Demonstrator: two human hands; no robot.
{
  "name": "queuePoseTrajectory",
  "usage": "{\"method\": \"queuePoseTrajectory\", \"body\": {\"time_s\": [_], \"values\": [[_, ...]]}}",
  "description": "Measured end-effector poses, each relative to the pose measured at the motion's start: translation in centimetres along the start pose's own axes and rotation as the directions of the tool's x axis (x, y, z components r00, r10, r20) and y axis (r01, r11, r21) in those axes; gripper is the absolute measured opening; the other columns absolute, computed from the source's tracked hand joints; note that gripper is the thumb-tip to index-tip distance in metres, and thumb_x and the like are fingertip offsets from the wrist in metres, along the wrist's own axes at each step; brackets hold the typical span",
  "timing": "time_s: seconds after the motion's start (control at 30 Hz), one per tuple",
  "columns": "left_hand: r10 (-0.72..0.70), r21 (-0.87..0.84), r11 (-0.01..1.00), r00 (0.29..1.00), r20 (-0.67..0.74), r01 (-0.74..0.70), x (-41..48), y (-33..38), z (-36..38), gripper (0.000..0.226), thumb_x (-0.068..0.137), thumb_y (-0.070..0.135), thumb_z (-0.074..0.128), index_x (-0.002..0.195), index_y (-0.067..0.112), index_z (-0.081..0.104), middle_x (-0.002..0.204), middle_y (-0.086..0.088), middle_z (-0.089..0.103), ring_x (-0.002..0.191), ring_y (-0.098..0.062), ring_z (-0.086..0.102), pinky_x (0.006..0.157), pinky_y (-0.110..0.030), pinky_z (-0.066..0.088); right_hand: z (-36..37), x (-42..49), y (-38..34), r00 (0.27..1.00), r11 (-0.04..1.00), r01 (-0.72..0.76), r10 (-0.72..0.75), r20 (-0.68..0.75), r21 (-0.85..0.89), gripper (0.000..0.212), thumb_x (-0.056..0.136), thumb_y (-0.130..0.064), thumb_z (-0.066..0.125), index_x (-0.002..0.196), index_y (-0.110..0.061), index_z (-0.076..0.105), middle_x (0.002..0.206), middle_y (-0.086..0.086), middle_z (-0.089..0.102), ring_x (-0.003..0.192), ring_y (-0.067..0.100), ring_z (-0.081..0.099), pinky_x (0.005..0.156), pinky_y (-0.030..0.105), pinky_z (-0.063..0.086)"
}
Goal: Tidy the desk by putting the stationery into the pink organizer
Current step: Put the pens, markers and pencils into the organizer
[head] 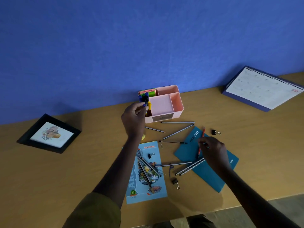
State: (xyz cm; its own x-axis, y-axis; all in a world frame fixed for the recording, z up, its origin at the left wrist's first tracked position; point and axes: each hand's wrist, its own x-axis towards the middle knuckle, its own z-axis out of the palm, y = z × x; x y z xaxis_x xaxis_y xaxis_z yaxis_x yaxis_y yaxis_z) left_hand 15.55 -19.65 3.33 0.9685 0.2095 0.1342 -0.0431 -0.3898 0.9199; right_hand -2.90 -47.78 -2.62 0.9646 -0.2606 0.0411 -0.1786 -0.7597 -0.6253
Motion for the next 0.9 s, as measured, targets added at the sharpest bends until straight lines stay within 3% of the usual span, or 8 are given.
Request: {"method": "queuePoseTrajectory", "body": {"time_s": [0.13,0.23,0.37,0.7,0.9], "values": [[0.073,0.121,0.99,0.997,-0.012,-0.071,0.2,-0.1,0.3,0.023,0.089,0.022,0.086,0.107,0.008,0.081,0.103,-0.002,0.078,0.091,-0.01,0.072,0.071,-0.002,0.047,-1.3,0.4,1.6,0.997,0.998,-0.045,0.042,-0.058,-0.039,0.02,0.091,0.002,0.075,0.097,-0.017,0.076,0.092,-0.003,0.074,0.074,0.01,0.066,0.06,0.03,0.055],[0.088,0.224,0.971,0.996,-0.012,-0.083,0.3,-0.4,0.3,0.025,0.088,0.027,0.087,0.106,0.011,0.081,0.103,-0.001,0.076,0.096,-0.012,0.067,0.07,-0.007,0.042,-1.9,0.4,2.6,0.995,0.997,-0.065,0.062,-0.081,-0.034,0.021,0.09,0.004,0.075,0.096,-0.016,0.077,0.09,-0.001,0.074,0.074,0.017,0.068,0.062,0.043,0.058],[0.063,0.32,0.946,0.998,-0.026,-0.051,0.3,-1.1,0.2,0.028,0.087,0.032,0.086,0.107,0.014,0.082,0.108,-0.003,0.074,0.102,-0.018,0.065,0.066,-0.013,0.037,-2.4,0.4,3.5,0.992,0.996,-0.083,0.08,-0.094,-0.021,0.02,0.09,0.003,0.075,0.101,-0.014,0.078,0.096,0.001,0.076,0.08,0.019,0.072,0.067,0.046,0.061],[0.013,0.261,0.965,1.0,-0.002,-0.012,0.6,-0.9,-0.6,0.032,0.086,0.035,0.087,0.111,0.015,0.08,0.11,0.001,0.075,0.097,-0.012,0.067,0.066,-0.015,0.042,-2.0,-0.1,3.1,0.997,0.999,-0.039,0.036,-0.066,-0.037,0.016,0.093,0.001,0.074,0.104,-0.01,0.077,0.098,0.004,0.077,0.081,0.017,0.072,0.065,0.045,0.062],[-0.041,0.157,0.987,0.999,-0.032,0.046,0.7,-1.0,-1.8,0.032,0.088,0.035,0.085,0.114,0.017,0.081,0.11,0.007,0.079,0.095,-0.006,0.072,0.073,-0.017,0.056,-1.6,-0.3,2.1,0.999,0.999,-0.022,0.02,-0.05,-0.033,0.016,0.093,0.004,0.073,0.101,-0.01,0.076,0.098,0.003,0.076,0.081,0.014,0.07,0.063,0.042,0.062]]}}
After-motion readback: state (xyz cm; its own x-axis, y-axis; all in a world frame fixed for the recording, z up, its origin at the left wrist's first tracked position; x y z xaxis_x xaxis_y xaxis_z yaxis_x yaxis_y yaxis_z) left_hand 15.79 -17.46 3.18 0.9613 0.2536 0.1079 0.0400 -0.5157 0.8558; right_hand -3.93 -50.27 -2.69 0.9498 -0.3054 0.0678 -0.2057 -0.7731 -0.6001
